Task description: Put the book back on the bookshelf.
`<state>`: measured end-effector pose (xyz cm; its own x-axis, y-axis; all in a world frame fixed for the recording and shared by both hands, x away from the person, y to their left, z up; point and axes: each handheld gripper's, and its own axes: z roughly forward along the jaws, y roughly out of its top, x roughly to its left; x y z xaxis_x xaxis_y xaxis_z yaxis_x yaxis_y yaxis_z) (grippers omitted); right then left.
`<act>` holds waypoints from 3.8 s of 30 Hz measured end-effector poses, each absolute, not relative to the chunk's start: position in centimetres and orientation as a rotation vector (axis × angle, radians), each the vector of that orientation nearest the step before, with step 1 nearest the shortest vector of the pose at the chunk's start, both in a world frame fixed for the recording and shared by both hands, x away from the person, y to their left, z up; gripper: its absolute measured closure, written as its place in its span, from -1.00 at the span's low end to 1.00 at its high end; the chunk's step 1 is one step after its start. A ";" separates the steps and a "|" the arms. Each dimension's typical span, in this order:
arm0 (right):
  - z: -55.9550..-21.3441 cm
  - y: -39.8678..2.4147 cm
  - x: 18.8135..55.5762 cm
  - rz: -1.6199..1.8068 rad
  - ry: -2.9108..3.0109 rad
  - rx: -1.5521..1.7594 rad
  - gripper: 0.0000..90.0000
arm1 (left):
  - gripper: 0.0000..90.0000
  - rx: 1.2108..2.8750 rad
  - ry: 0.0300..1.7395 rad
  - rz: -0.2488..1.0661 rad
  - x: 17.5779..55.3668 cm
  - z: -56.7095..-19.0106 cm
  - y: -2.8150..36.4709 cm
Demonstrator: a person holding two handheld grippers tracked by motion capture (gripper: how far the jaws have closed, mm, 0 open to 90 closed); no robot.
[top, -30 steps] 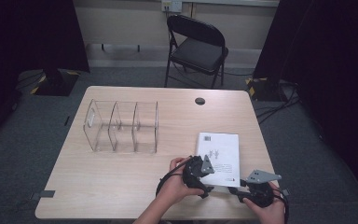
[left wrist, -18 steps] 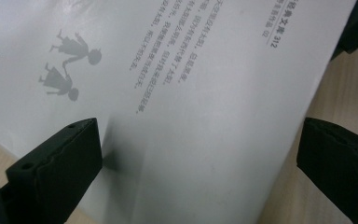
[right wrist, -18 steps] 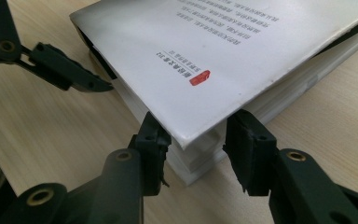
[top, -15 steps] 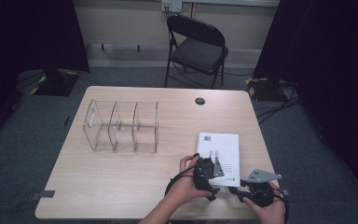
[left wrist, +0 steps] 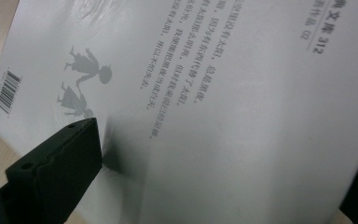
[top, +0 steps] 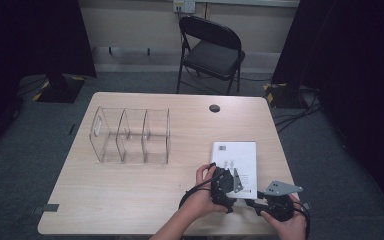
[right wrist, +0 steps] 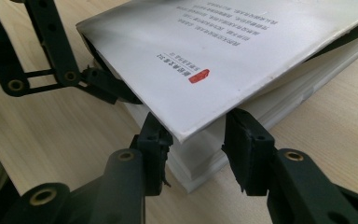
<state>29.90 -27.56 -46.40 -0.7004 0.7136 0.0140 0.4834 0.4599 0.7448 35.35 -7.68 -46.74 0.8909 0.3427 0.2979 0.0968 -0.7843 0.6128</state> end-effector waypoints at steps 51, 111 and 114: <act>-47.6 -27.8 30.5 1.060 2.402 1.090 0.43 | -0.89 2.394 0.308 0.510 35.2 -46.8 -7.2; -47.8 -27.9 30.1 1.181 2.435 0.935 -0.38 | -0.11 2.489 0.121 0.641 34.6 -43.7 -6.4; -47.8 -27.7 30.0 1.184 2.422 0.897 -0.42 | -0.07 2.477 0.135 0.619 34.7 -43.2 -6.2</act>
<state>30.04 -27.70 -47.79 -0.7602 0.6496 0.0049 0.4031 0.4657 0.7878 34.74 -6.16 -43.19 0.8874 0.2277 0.4008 -0.0398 -0.8285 0.5586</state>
